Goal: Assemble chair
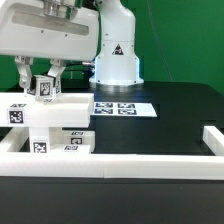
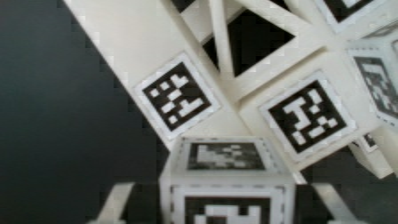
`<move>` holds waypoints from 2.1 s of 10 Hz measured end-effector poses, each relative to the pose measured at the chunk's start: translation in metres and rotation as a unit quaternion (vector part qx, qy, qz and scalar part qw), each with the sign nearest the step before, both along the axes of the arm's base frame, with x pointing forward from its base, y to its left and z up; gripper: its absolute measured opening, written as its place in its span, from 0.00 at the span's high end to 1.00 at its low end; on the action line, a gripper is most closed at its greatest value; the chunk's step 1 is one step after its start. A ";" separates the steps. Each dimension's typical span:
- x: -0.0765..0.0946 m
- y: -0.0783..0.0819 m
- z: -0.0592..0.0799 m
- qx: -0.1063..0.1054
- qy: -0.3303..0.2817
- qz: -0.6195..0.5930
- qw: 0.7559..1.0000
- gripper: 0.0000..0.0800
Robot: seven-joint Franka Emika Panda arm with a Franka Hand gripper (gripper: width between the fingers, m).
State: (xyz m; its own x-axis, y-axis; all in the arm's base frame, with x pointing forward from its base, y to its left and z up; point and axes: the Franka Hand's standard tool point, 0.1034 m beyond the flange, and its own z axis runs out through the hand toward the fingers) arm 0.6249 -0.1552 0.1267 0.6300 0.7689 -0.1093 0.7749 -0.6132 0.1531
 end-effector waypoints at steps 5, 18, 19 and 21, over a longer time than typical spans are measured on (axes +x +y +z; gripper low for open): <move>-0.003 0.004 -0.005 0.002 0.005 0.002 1.000 0.64; -0.002 0.003 -0.005 0.004 -0.001 -0.031 1.000 0.64; -0.002 0.003 -0.005 0.006 -0.007 -0.063 0.998 0.64; -0.002 0.003 -0.005 0.009 -0.021 -0.140 0.990 0.64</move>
Offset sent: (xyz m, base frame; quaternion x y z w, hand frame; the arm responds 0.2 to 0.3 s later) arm 0.0005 0.0106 -0.0075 0.0218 0.0136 0.0034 0.9997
